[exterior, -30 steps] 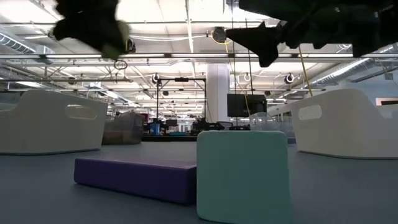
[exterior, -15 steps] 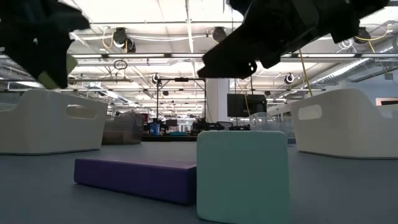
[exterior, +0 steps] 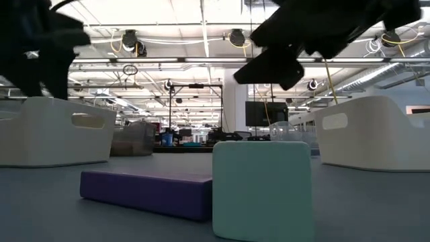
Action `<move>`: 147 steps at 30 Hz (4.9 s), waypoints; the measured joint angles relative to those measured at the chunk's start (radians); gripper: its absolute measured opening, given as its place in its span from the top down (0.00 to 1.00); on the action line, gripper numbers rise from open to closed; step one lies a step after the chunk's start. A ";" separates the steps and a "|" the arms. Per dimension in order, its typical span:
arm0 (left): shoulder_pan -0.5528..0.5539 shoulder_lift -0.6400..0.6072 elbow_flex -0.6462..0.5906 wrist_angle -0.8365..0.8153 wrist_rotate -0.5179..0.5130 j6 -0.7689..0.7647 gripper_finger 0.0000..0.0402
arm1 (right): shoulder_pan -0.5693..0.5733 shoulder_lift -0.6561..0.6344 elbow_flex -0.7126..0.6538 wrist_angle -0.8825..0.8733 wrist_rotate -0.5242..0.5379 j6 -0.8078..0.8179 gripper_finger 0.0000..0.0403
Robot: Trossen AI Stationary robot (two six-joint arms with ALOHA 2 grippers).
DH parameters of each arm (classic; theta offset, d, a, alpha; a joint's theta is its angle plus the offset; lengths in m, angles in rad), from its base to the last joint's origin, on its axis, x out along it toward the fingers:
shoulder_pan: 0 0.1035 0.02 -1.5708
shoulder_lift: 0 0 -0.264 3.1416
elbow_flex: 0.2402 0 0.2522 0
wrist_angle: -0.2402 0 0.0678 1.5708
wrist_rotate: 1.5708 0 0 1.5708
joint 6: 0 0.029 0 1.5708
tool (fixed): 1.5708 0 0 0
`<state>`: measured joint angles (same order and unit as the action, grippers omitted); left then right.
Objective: Sort & place blocks by color
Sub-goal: Put the blue block into the white bin
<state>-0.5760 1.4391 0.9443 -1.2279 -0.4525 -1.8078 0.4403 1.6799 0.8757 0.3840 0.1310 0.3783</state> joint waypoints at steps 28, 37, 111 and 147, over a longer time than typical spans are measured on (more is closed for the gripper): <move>-0.180 0.000 0.175 0.816 -0.372 0.756 0.39 | 0.236 0.400 0.304 0.029 0.258 -0.023 0.33; -0.205 0.000 0.175 0.823 -0.388 0.751 0.39 | 0.240 0.416 0.322 -0.090 0.315 0.075 0.34; 0.241 0.001 0.155 0.897 -0.345 1.202 0.39 | -0.218 -0.370 -0.222 0.181 0.420 -0.875 0.72; 0.220 0.001 0.011 0.962 -0.134 1.178 0.39 | -0.010 -0.659 -0.222 -1.085 -0.005 0.646 0.69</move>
<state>-0.3556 1.4399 0.9553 -0.2655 -0.5861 -0.6299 0.4301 1.0207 0.6537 -0.7013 0.1256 1.0242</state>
